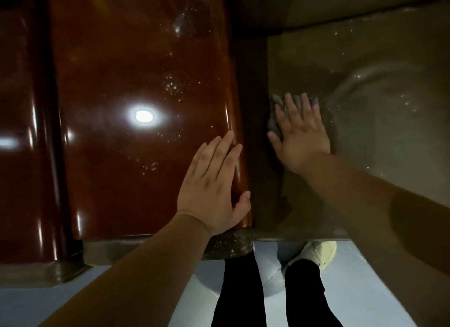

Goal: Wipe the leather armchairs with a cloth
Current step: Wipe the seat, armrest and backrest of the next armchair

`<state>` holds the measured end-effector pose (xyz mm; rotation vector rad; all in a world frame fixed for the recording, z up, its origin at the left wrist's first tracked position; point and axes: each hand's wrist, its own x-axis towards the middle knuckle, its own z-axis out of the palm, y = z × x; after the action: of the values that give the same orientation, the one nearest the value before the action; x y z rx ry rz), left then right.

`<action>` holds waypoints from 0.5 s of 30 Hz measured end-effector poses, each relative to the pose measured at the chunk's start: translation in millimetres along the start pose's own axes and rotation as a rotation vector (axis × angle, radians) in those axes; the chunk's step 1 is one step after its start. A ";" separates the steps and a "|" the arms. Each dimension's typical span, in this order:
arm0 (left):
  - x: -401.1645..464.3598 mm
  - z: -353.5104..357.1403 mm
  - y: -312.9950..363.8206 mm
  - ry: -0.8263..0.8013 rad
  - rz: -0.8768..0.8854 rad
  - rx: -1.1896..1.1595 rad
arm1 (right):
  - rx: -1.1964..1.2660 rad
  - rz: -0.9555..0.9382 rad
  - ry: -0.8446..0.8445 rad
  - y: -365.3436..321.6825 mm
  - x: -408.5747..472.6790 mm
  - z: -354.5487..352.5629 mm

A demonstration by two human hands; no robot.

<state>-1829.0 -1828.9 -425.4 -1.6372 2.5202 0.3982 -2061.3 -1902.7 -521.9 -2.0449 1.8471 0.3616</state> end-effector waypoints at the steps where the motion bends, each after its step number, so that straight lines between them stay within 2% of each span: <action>1: 0.1 -0.3 -0.3 -0.007 0.004 -0.001 | -0.008 0.000 -0.027 -12.7 -12.0 3.9; 2: -0.8 -0.9 -0.6 -0.011 0.006 -0.006 | -0.026 -0.069 -0.067 -23.3 -28.9 10.3; 5: -2.4 -2.4 -0.5 -0.025 0.018 -0.018 | -0.092 -0.481 -0.208 -23.3 -74.5 29.2; 7: -1.8 -2.8 -0.9 -0.042 0.024 -0.017 | -0.158 -0.686 -0.281 1.6 -57.8 20.5; 8: -1.2 -3.0 -2.0 -0.047 0.024 -0.017 | -0.214 -0.726 -0.266 11.9 -39.5 15.1; 9: -0.6 -3.1 -2.8 -0.051 0.024 -0.019 | -0.256 -0.698 -0.200 21.5 -19.2 7.6; 10: -0.2 -3.0 -3.0 -0.056 0.027 -0.022 | -0.249 -0.584 -0.150 28.9 1.3 -2.6; 13: 0.9 -1.7 -3.7 -0.047 0.044 -0.041 | -0.053 -0.082 -0.084 29.8 42.6 -27.9; 15: 1.2 -2.1 -6.5 -0.050 0.046 -0.037 | 0.003 0.037 -0.076 3.2 38.5 -24.4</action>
<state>-1823.4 -1833.0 -424.6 -1.5637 2.5324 0.4869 -2061.4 -1948.0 -516.4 -1.9694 1.8413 0.4404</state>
